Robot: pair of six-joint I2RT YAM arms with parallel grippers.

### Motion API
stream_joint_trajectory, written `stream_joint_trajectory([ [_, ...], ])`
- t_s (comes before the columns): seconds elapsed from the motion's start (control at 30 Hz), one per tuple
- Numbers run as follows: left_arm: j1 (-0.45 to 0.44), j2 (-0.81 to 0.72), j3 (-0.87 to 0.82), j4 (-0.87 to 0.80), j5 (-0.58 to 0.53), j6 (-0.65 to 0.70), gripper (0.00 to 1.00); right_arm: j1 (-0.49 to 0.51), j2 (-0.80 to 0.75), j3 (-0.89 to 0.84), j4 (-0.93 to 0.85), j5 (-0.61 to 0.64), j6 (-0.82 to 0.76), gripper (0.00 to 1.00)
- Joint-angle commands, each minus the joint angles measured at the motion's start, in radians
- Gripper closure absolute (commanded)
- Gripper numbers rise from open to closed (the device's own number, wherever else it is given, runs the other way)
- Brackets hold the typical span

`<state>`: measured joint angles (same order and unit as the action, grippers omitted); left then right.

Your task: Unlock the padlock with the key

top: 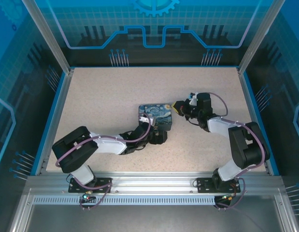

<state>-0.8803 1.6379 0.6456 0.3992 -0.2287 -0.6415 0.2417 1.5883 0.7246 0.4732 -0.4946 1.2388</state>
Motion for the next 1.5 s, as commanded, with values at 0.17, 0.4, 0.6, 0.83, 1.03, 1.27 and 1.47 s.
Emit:
stream_joint_trajectory([
  [0.17,-0.006,0.044,-0.008,0.047,-0.043,0.072,0.01,0.025,0.069,0.061,0.081,-0.028,0.030,1.00],
  [0.4,-0.006,0.123,0.025,0.108,-0.029,0.094,0.01,0.037,0.089,0.057,0.079,-0.022,0.024,1.00],
  [0.6,-0.006,0.179,0.041,0.183,-0.010,0.076,0.01,0.039,0.103,0.053,0.057,-0.016,0.006,1.00],
  [0.83,-0.005,0.214,0.038,0.313,0.034,0.029,0.01,0.038,0.115,0.052,0.040,-0.010,-0.008,1.00],
  [1.03,0.007,0.224,0.010,0.442,0.056,-0.045,0.01,0.037,0.122,0.046,0.033,-0.005,-0.015,1.00],
  [1.27,0.024,0.245,-0.013,0.546,0.068,-0.114,0.01,0.033,0.133,0.044,0.036,-0.010,-0.016,1.00],
  [1.47,0.027,0.273,-0.033,0.639,0.066,-0.180,0.01,0.028,0.137,0.043,0.039,-0.013,-0.016,1.00],
])
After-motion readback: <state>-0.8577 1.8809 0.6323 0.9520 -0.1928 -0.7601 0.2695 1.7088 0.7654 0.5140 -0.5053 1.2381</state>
